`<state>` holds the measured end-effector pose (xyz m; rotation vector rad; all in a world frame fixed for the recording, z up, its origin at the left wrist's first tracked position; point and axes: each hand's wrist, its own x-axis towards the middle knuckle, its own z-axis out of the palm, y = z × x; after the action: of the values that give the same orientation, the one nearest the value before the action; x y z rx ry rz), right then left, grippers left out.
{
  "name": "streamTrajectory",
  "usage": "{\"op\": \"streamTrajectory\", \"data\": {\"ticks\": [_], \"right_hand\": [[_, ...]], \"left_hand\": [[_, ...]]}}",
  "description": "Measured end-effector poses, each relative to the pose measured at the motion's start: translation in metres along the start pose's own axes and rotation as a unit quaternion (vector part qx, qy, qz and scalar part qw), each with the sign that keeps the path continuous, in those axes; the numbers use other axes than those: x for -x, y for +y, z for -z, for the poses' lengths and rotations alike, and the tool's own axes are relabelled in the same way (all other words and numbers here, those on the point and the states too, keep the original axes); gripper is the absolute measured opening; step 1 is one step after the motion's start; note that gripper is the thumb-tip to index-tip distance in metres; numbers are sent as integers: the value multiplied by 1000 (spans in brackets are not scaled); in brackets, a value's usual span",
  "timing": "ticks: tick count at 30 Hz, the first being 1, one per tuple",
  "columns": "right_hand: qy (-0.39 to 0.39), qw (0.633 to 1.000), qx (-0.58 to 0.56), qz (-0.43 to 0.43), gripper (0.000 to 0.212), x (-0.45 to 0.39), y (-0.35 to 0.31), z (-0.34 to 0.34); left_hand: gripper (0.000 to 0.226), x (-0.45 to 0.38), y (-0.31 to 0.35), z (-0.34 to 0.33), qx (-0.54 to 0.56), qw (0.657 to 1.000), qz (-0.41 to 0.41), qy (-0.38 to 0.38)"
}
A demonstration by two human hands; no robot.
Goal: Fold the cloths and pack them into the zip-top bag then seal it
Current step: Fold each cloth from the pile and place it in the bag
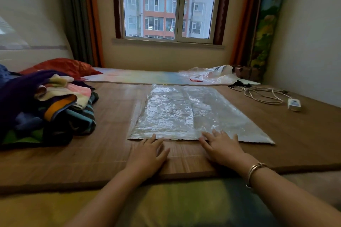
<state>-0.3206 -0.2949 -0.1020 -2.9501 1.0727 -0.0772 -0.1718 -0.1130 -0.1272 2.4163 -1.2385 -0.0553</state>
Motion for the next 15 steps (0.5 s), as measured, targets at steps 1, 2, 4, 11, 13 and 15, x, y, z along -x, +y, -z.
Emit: {"op": "streamTrajectory", "data": {"ticks": [1,2,4,11,13,15], "right_hand": [[11,1000,-7,11,54,1,-7,2],[23,999,-19,26,54,1,-16,3],[39,996,-44,64,54,0,-41,5],[54,969,-130,203,50,-18,-173,10],[63,958,-160,231,48,-24,-216,14],[64,946,-198,249,45,-30,-256,18]], "left_hand": [[57,3,-4,2,10,1000,1,16],[56,6,-10,5,12,999,7,33],[53,13,-27,15,23,997,31,73],[45,50,-136,79,36,973,130,187],[46,63,-172,93,25,969,146,197],[50,76,-205,102,9,969,156,189]]}}
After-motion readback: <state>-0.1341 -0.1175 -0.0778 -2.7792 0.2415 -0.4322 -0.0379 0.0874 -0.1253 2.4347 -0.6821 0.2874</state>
